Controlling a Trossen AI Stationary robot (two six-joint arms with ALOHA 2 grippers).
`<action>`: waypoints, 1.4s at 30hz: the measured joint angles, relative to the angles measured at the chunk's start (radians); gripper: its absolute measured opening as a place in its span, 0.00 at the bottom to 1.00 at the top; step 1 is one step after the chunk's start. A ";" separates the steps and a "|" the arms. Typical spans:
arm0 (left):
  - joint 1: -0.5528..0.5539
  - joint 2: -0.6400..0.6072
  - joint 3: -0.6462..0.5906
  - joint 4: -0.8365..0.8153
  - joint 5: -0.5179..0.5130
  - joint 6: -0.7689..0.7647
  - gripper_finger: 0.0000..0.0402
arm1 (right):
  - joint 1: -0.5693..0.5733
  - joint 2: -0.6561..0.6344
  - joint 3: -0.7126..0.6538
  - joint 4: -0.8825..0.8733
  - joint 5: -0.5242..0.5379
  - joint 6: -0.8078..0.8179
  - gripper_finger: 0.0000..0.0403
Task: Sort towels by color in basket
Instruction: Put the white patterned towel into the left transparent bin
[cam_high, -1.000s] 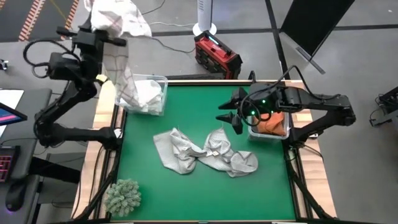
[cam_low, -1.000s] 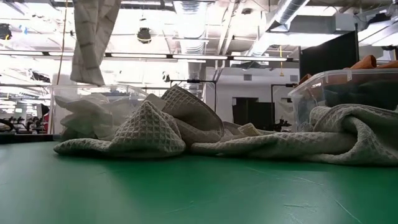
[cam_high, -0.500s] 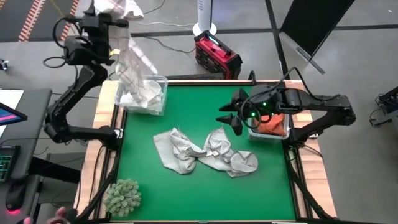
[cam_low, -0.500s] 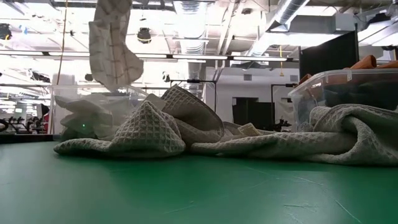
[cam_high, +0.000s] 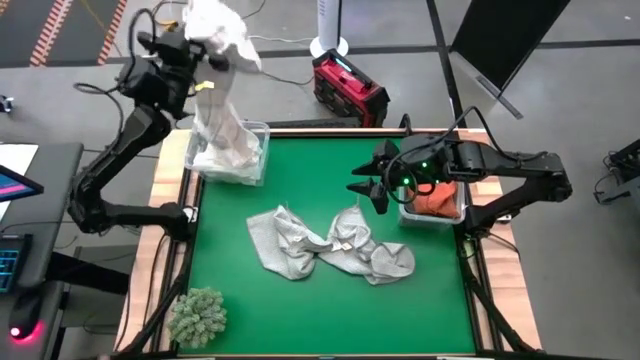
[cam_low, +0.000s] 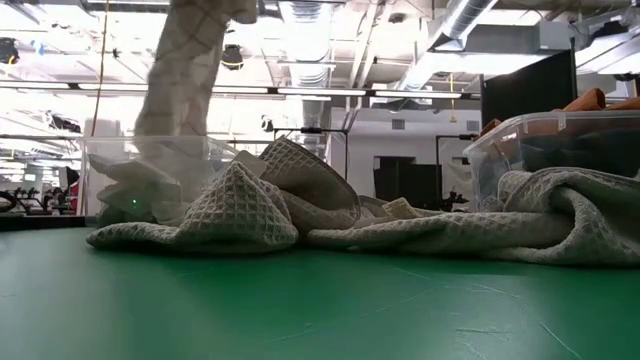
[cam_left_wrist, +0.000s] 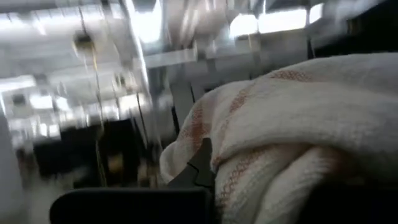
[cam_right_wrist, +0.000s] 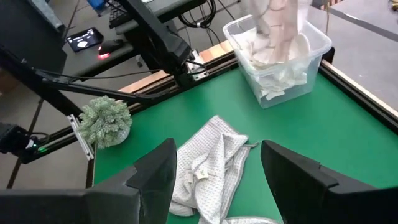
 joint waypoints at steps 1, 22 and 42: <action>-0.023 -0.016 0.000 -0.079 -0.035 -0.020 0.03 | 0.000 -0.001 0.000 0.000 0.000 0.000 0.64; -0.115 -0.123 0.002 -1.196 0.507 -1.009 0.03 | 0.017 -0.002 0.000 0.000 0.000 -0.005 0.64; 0.000 0.057 0.000 -0.504 0.548 -0.953 0.04 | 0.036 -0.002 0.000 0.045 0.000 -0.001 0.64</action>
